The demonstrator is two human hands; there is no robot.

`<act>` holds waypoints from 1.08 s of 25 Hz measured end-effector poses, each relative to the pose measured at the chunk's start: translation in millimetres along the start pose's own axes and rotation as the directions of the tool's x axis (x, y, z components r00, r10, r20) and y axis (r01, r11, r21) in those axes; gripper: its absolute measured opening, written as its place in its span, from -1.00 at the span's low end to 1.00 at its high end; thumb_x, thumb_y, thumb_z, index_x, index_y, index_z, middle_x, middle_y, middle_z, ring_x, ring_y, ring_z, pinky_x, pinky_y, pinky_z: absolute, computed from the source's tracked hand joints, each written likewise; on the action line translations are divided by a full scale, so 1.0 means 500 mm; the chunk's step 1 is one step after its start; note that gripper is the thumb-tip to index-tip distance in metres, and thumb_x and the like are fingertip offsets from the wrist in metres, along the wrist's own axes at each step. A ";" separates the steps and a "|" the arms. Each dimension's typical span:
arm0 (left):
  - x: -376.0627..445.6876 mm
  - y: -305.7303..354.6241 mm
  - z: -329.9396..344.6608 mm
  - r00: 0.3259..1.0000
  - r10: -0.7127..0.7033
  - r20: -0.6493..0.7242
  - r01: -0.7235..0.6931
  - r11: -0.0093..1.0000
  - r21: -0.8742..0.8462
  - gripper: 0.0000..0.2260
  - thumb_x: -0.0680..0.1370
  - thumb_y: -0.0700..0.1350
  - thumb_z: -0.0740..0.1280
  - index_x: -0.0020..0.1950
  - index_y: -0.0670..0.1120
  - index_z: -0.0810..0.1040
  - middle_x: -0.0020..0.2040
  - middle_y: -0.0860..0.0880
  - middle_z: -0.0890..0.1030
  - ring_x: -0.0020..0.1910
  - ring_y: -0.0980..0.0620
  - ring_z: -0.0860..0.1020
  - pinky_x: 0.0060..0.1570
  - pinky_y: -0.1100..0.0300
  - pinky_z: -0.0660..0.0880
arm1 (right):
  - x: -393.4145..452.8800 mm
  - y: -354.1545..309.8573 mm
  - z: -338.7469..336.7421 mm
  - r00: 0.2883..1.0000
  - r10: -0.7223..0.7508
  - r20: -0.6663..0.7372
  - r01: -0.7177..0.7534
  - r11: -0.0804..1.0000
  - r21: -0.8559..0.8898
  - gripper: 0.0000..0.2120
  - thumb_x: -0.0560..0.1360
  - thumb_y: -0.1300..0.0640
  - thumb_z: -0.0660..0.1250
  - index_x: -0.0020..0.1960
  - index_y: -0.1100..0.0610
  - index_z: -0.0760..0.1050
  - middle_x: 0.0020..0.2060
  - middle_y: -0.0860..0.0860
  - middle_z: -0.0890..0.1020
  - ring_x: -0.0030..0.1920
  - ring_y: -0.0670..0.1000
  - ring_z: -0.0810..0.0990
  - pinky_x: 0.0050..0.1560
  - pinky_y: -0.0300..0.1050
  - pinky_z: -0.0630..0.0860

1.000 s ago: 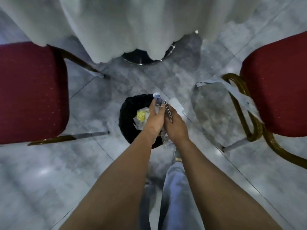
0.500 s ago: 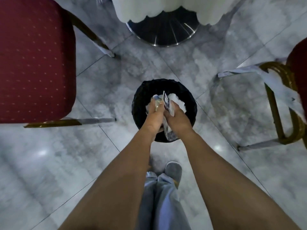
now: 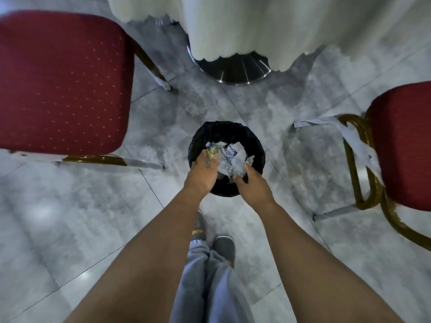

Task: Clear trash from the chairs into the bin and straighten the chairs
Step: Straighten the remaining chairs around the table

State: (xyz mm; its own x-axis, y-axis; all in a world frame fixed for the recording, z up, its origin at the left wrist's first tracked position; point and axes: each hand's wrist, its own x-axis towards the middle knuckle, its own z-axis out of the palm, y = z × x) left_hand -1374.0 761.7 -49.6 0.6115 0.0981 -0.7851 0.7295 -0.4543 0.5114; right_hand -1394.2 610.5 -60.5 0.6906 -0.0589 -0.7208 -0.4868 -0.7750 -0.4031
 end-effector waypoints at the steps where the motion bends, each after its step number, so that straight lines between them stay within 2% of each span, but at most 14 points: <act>1: -0.030 0.000 -0.015 0.999 0.028 -0.021 -0.026 0.996 0.090 -0.45 0.66 0.18 -0.01 0.61 0.01 0.00 0.59 -0.10 0.16 0.56 -0.10 0.14 0.51 -0.03 0.11 | -0.032 -0.013 -0.013 1.000 -0.019 0.000 0.019 1.000 -0.017 -0.41 0.54 -0.21 0.13 0.51 -0.01 0.23 0.45 0.05 0.39 0.40 0.16 0.39 0.33 0.15 0.39; 4: -0.125 -0.002 -0.061 0.992 0.103 -0.077 -0.066 0.923 0.379 -0.45 0.67 0.15 -0.04 0.61 -0.05 0.00 0.59 -0.15 0.11 0.58 -0.14 0.04 0.52 -0.12 0.03 | -0.116 -0.055 -0.055 0.996 -0.084 -0.014 0.082 0.991 -0.108 -0.46 0.56 -0.18 0.14 0.46 0.05 0.29 0.39 0.09 0.44 0.34 0.18 0.42 0.27 0.14 0.42; 8: -0.282 -0.008 -0.133 0.979 0.138 -0.151 -0.039 0.852 0.522 -0.46 0.67 0.14 -0.05 0.60 -0.07 0.02 0.61 -0.15 0.04 0.59 -0.14 -0.06 0.52 -0.13 -0.09 | -0.245 -0.116 -0.109 0.978 -0.206 -0.022 0.189 0.932 -0.310 -0.44 0.62 -0.14 0.11 0.54 0.10 0.20 0.52 0.08 0.28 0.48 0.14 0.25 0.38 0.06 0.27; 12: -0.421 -0.037 -0.197 0.960 0.171 -0.222 -0.018 0.829 0.560 -0.46 0.67 0.14 -0.06 0.60 -0.08 0.04 0.61 -0.15 0.02 0.59 -0.14 -0.09 0.52 -0.15 -0.10 | -0.355 -0.176 -0.139 0.950 -0.312 -0.001 0.281 0.856 -0.434 -0.38 0.62 -0.22 0.05 0.59 0.05 0.10 0.59 0.04 0.11 0.57 0.08 0.08 0.49 0.06 0.13; 17: -0.562 -0.072 -0.295 0.933 0.214 -0.291 -0.010 0.821 0.570 -0.43 0.67 0.16 -0.09 0.61 -0.07 -0.04 0.62 -0.14 -0.06 0.59 -0.12 -0.14 0.53 -0.14 -0.15 | -0.468 -0.267 -0.128 0.895 -0.443 0.054 0.400 0.743 -0.537 -0.34 0.62 -0.24 0.01 0.60 0.09 0.06 0.59 0.05 0.08 0.58 0.07 0.01 0.53 0.05 0.06; 23: -0.641 -0.141 -0.477 0.873 0.275 -0.404 0.006 0.820 0.572 -0.43 0.66 0.19 -0.10 0.62 -0.03 -0.03 0.62 -0.09 -0.05 0.60 -0.08 -0.14 0.52 -0.12 -0.17 | -0.559 -0.426 -0.045 0.806 -0.583 0.101 0.505 0.589 -0.631 -0.34 0.63 -0.23 0.01 0.61 0.09 0.01 0.60 0.04 0.01 0.59 0.06 -0.05 0.52 0.06 -0.01; 27: -0.682 -0.227 -0.648 0.849 0.291 -0.441 0.021 0.816 0.578 -0.43 0.66 0.20 -0.11 0.62 -0.03 -0.07 0.62 -0.07 -0.08 0.59 -0.08 -0.16 0.52 -0.11 -0.20 | -0.601 -0.566 0.052 0.765 -0.636 0.100 0.541 0.551 -0.635 -0.34 0.63 -0.22 0.02 0.60 0.09 0.02 0.60 0.07 0.04 0.59 0.07 -0.01 0.51 0.08 0.03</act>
State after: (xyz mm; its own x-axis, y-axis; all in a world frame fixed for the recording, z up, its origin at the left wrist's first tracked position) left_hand -1566.2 1066.6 273.3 0.8666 0.3420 -0.3634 0.4308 -0.8802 0.1989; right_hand -1478.1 863.9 255.6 0.7848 0.5106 -0.3512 0.4452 -0.8588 -0.2536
